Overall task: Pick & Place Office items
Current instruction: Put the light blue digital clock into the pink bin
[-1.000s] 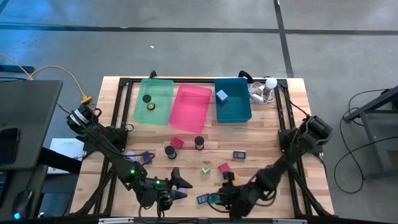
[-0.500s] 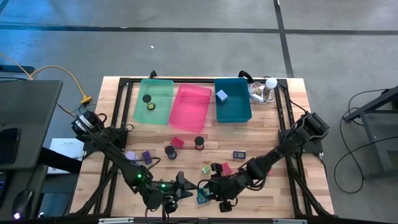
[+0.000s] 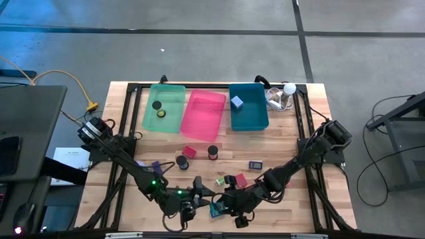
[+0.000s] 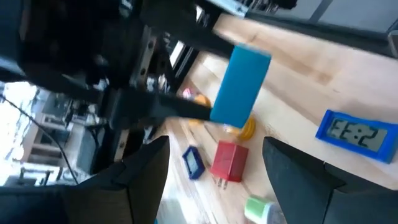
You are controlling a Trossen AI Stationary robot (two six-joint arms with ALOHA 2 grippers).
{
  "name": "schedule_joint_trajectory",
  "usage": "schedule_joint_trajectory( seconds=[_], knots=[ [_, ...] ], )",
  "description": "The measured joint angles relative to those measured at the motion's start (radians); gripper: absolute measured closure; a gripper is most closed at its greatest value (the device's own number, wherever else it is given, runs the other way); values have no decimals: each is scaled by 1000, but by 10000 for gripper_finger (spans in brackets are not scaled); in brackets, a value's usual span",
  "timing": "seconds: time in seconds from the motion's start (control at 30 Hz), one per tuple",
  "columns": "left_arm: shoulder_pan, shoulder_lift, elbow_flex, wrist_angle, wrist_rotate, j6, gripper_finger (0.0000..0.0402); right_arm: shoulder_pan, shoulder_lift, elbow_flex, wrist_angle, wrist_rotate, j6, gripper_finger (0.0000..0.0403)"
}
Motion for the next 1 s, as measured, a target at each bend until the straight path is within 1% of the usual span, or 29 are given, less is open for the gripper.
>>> schedule_joint_trajectory(
  seconds=[0.1,0.2,0.27,0.4,0.73,0.9,1.0],
  knots=[
    [-5,0,0,9,37,27,152,-5,0,0,-2,0,0,266],
    [-5,0,0,9,41,37,152,-12,0,0,-3,0,0,266],
    [-4,0,0,11,62,37,152,-18,0,0,-3,0,1,266],
    [-4,1,0,46,77,49,156,-26,0,0,-3,0,0,266],
    [5,1,0,66,109,48,213,-34,0,0,-4,0,1,266],
    [21,1,0,74,121,34,226,-36,0,0,-4,-1,1,266],
    [36,1,0,72,159,11,231,-36,0,0,-4,-1,1,266]
  ],
)
